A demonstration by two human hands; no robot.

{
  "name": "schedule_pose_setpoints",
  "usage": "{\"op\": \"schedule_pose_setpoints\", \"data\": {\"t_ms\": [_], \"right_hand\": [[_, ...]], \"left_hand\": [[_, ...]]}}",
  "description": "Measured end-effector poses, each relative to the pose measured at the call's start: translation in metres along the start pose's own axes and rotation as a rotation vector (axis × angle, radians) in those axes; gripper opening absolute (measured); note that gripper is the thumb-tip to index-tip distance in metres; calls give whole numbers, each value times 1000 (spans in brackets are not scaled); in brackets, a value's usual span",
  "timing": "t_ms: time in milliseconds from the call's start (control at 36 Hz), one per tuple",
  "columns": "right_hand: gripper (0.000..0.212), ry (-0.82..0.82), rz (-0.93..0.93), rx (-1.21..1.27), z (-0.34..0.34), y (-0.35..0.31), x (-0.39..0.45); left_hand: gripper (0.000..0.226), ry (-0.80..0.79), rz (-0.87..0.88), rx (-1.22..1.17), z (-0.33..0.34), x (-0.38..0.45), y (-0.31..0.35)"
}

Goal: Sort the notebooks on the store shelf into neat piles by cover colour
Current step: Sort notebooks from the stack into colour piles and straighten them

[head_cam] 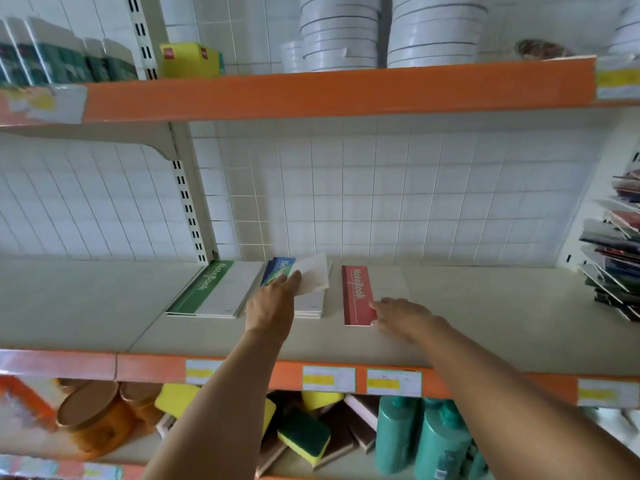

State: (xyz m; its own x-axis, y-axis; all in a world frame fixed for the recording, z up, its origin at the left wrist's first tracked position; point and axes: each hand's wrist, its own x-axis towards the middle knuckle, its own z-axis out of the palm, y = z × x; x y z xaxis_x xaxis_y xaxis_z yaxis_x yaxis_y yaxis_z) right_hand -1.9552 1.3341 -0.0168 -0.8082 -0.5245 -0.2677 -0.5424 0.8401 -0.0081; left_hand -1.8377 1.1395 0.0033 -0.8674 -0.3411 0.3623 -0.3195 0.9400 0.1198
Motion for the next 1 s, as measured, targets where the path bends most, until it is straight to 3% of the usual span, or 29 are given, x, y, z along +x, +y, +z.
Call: {"op": "schedule_pose_setpoints", "data": {"t_ms": [167,417,667,833,1000], "right_hand": [[50,142,68,38,-3,-23,0],[49,319,-64,26,-20,-87,-3],[81,498,-291,37,-29,-158,-10],[78,476,-319,-15,-34,-189,-1],[62,470,-293,-12,-37,-226,17]], "left_hand": [[49,-13,78,-2,5,9,-31],[41,32,39,-41,-6,-4,-79],[50,-8,-31,49,-21,-15,-107],[48,-4,-15,49,-18,-9,-133],[45,-1,72,45,-10,14,-168]]}}
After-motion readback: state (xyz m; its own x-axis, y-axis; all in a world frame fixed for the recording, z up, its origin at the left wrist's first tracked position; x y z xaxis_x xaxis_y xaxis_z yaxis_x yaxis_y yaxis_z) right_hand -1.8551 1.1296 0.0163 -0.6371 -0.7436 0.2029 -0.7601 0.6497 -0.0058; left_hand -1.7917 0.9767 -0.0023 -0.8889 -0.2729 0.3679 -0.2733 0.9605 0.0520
